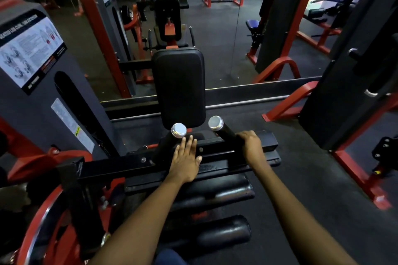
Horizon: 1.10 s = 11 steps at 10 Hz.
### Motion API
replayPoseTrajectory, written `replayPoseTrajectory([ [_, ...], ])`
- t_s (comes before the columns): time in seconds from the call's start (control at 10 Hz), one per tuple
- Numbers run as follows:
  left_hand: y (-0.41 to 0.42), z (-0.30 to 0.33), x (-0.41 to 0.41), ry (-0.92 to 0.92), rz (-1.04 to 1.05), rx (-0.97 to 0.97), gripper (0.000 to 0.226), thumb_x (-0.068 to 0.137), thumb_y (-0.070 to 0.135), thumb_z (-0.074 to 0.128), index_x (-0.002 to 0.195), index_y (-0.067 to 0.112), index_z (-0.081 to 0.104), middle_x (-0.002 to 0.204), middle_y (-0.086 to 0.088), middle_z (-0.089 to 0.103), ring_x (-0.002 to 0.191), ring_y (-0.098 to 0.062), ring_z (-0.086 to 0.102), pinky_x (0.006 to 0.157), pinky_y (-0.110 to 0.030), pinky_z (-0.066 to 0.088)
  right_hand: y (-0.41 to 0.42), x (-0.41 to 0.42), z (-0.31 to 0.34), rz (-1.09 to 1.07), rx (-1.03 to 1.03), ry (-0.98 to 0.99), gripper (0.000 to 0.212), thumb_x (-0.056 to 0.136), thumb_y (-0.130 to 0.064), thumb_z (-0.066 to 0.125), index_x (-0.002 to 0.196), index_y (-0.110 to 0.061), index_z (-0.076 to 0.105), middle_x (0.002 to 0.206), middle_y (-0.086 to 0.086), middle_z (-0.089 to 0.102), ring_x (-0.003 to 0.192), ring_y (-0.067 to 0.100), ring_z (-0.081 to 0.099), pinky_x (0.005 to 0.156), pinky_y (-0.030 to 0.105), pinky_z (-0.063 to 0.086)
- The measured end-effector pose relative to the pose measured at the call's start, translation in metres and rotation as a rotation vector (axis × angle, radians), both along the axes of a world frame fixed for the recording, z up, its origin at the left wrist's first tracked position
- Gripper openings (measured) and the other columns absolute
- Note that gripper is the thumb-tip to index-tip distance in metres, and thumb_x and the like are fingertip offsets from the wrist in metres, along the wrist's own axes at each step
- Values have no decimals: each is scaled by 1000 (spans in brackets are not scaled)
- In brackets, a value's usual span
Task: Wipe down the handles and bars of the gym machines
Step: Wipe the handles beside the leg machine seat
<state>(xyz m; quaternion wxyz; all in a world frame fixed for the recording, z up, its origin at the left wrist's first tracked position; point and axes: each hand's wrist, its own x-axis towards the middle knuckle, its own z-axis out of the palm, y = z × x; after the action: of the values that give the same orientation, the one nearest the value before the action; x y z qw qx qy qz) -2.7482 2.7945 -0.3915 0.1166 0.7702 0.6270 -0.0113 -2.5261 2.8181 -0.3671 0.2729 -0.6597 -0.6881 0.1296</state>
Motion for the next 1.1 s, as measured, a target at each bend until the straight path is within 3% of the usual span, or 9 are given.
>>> replayPoseTrajectory([
  [0.3,1,0,0,14,7,12,63,105,36,23,153,11,-8,160,-4,-18,147,-23,-19,118,-38,-7,-22,11,17,-170,-16,43,30,81,13,52,106,5,67,98,22,65,96,29,59,79,24,44],
  [0.4,2,-2,0,8,6,19,63,105,36,24,153,11,-8,160,-4,-17,147,-23,-17,118,-38,-7,-20,-29,75,-36,348,303,49,70,20,45,106,-2,70,96,4,65,89,9,57,80,2,37],
  [0.5,1,-2,0,4,9,8,64,105,37,25,153,11,-8,161,-4,-16,147,-23,-17,118,-38,-7,-34,-51,68,95,448,231,47,71,15,48,108,-3,69,100,2,64,92,5,53,87,5,38],
  [0.6,2,-2,0,-3,16,2,63,105,37,24,153,11,-8,160,-4,-17,147,-23,-18,118,-38,-7,-56,-38,19,-65,383,220,37,77,10,49,106,1,68,101,10,64,96,17,58,88,16,43],
  [0.7,2,-2,1,-8,15,12,63,105,36,24,153,12,-8,161,-3,-17,147,-22,-18,118,-38,-7,-65,-27,12,-119,356,234,31,80,6,49,103,1,69,99,11,63,92,26,63,85,9,40],
  [0.8,1,-3,-1,-29,10,12,63,105,36,25,153,12,-7,161,-3,-17,147,-22,-17,118,-38,-8,-61,-56,49,29,432,236,23,91,-6,52,109,-1,66,102,7,57,94,12,53,85,7,37],
  [0.9,1,1,0,-55,10,-27,63,105,35,25,153,12,-7,160,-2,-18,147,-22,-19,118,-37,-9,-61,-65,47,227,529,12,26,93,-11,50,114,-6,65,96,6,56,90,15,48,77,13,39],
  [1.0,2,0,0,-28,21,-22,63,105,35,26,153,12,-7,160,-3,-18,147,-22,-19,118,-38,-8,-51,-30,11,109,454,-185,26,86,0,57,110,-5,66,93,10,54,89,22,47,72,31,50],
  [1.1,2,-2,0,-20,20,-11,63,105,36,25,153,11,-8,160,-4,-18,147,-22,-18,118,-38,-8,-69,-18,0,-41,226,14,23,84,8,53,102,-2,65,100,16,52,94,28,48,82,32,47],
])
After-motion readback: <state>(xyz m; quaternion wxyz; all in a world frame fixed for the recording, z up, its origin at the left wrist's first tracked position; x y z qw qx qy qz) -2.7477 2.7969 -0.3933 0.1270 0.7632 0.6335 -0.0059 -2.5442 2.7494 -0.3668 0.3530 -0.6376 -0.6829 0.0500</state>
